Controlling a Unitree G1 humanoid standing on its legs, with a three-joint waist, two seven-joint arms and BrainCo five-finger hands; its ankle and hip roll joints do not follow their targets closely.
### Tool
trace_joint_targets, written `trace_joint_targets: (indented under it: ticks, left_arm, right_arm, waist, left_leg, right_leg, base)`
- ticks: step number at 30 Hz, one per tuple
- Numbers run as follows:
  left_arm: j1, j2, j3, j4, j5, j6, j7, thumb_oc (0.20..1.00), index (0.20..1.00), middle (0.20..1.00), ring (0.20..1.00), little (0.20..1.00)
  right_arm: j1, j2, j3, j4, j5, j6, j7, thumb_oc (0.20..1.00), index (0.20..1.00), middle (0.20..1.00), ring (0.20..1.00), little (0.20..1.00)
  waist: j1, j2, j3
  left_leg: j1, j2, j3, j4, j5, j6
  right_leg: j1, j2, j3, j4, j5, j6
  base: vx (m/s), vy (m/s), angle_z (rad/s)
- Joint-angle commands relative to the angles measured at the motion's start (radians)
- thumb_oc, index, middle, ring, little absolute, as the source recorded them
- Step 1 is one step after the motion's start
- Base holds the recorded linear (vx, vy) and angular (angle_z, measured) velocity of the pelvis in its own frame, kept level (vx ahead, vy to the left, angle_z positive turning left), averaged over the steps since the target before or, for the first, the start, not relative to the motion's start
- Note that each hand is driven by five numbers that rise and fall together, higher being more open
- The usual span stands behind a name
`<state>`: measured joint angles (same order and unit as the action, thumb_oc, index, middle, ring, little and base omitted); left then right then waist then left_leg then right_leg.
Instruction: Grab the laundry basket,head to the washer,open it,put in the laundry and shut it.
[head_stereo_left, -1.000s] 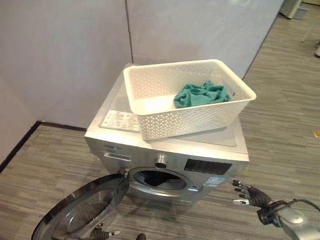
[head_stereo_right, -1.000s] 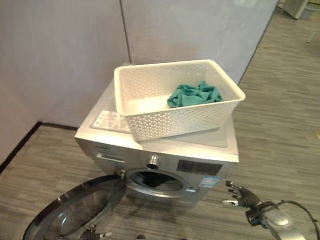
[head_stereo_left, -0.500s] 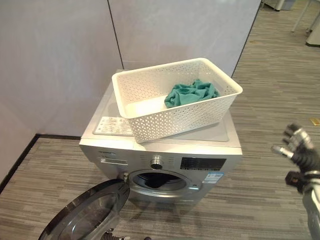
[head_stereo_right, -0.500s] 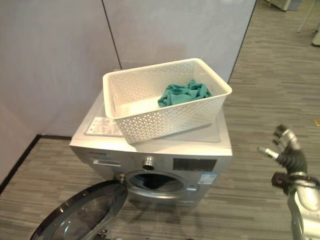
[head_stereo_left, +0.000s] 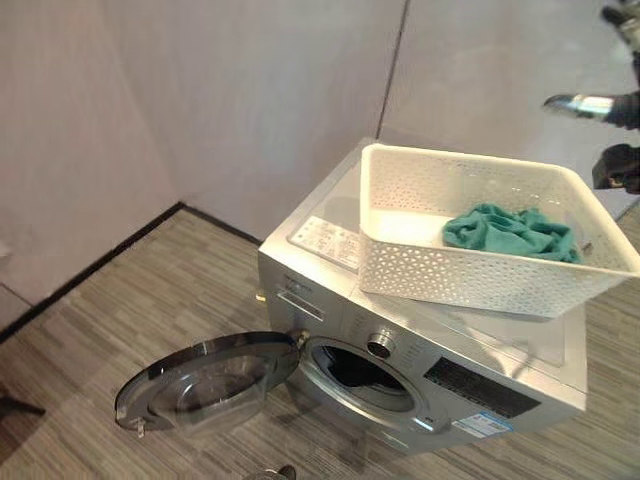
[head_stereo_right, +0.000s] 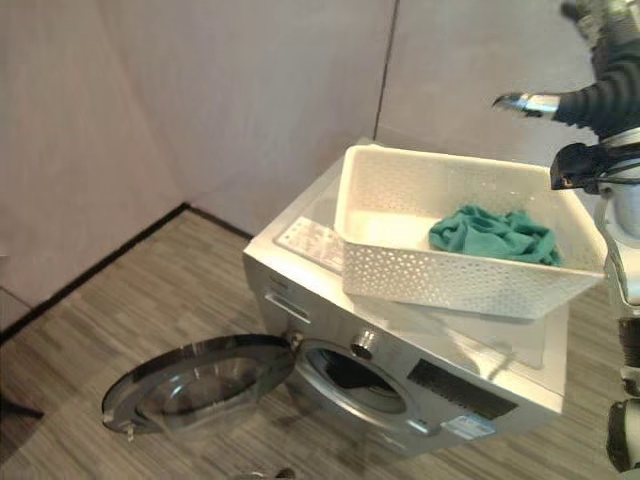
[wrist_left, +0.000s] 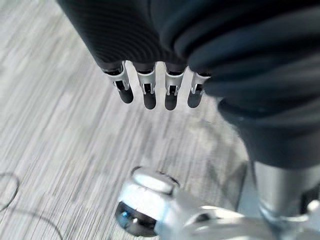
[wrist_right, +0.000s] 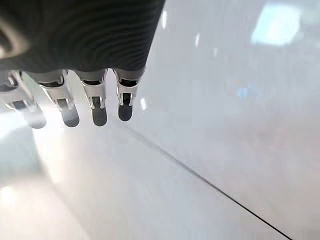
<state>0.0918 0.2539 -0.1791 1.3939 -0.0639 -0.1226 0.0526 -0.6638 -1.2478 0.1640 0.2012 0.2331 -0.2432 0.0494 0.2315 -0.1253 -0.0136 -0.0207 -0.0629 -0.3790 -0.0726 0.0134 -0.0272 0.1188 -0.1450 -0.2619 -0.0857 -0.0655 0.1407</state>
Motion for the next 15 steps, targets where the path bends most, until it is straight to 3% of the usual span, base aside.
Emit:
trace_joint_targets:
  ticks: [1,7,15]
  left_arm:
    - [-0.026,-0.012,-0.003,0.082,0.005,0.025,-0.051,1.000,1.000,1.000,1.000,1.000]
    - [-0.016,-0.026,-0.018,0.080,0.003,0.032,-0.104,1.000,1.000,1.000,1.000,1.000]
    - [-0.021,-0.025,-0.026,0.057,-0.024,0.031,-0.125,1.000,1.000,1.000,1.000,1.000]
  right_arm:
    - [-0.013,-0.126,0.013,0.050,-0.226,0.105,0.039,1.000,1.000,1.000,1.000,1.000]
    - [0.194,-0.173,-0.100,0.086,-0.233,0.120,0.118,1.000,1.000,1.000,1.000,1.000]
    - [0.230,-0.209,-0.061,0.098,-0.190,0.130,0.216,1.000,1.000,1.000,1.000,1.000]
  waist:
    - [0.008,-0.030,-0.047]
    - [-0.004,-0.048,-0.037]
    - [-0.019,-0.075,-0.029]
  left_leg:
    - [-0.067,0.010,-0.048,-0.015,0.054,0.026]
    - [-0.076,0.010,-0.064,-0.015,0.058,0.023]
    - [-0.082,0.022,-0.042,-0.015,0.056,0.019]
  right_leg:
    - [-0.082,-0.039,-0.009,-0.002,0.153,0.030]
    - [-0.070,-0.034,-0.038,-0.002,0.145,0.027]
    - [-0.084,-0.027,-0.022,-0.002,0.146,0.029]
  base:
    - [-0.02,-0.010,0.35]
    - [0.00,-0.003,0.09]
    - [0.01,0.007,-0.03]
